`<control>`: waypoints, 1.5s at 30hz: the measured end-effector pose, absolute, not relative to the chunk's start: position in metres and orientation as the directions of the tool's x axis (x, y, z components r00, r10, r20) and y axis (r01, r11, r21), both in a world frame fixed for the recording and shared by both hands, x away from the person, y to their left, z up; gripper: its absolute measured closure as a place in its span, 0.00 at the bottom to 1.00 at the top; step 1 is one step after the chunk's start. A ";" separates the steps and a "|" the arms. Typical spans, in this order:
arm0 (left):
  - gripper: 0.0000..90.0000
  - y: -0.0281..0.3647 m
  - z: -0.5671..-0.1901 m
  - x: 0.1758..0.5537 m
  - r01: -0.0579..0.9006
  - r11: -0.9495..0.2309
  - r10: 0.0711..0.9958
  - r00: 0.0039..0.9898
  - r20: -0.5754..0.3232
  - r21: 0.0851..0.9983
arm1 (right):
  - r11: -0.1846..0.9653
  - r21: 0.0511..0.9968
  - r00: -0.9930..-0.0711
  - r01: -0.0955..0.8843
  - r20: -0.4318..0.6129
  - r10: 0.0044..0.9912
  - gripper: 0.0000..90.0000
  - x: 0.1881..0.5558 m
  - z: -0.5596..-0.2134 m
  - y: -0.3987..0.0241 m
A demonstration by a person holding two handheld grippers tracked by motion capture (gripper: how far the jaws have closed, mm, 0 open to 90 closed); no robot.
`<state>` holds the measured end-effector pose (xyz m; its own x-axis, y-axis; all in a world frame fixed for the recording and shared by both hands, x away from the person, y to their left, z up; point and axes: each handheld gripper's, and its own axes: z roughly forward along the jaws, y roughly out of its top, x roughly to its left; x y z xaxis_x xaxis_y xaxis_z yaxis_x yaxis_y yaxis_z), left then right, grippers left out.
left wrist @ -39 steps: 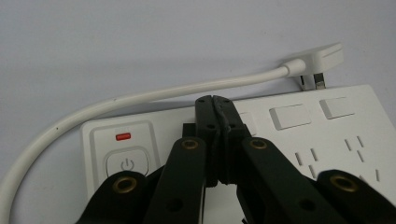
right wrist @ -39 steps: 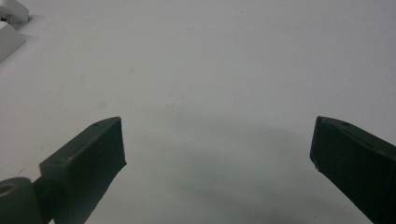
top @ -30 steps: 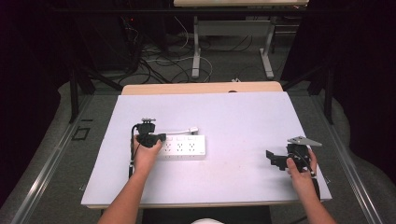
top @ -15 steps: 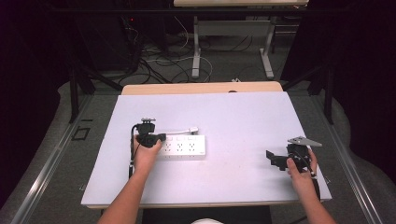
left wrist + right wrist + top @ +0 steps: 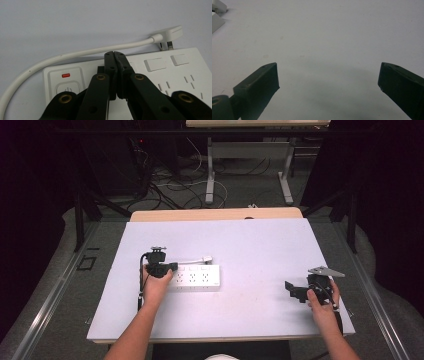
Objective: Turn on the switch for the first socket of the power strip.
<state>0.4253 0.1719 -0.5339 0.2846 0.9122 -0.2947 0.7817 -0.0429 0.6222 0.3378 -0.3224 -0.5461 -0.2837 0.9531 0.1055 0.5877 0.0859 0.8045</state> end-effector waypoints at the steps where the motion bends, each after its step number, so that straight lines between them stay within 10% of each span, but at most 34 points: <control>1: 0.99 0.172 -0.534 0.425 0.778 -0.049 0.914 0.288 -0.286 0.626 | 0.084 0.804 -0.282 0.588 0.106 0.954 0.03 0.338 -0.546 -0.322; 45: 0.64 0.178 -0.523 0.410 0.668 -0.110 0.879 0.411 -0.242 0.736 | 0.083 0.805 -0.282 0.587 0.108 0.953 0.03 0.337 -0.546 -0.322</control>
<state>0.4096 0.1780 -0.5232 0.4109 0.8789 -0.2422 0.6681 -0.1096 0.7359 0.3373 -0.3223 -0.5461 -0.2820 0.9533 0.1078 0.5875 0.0828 0.8050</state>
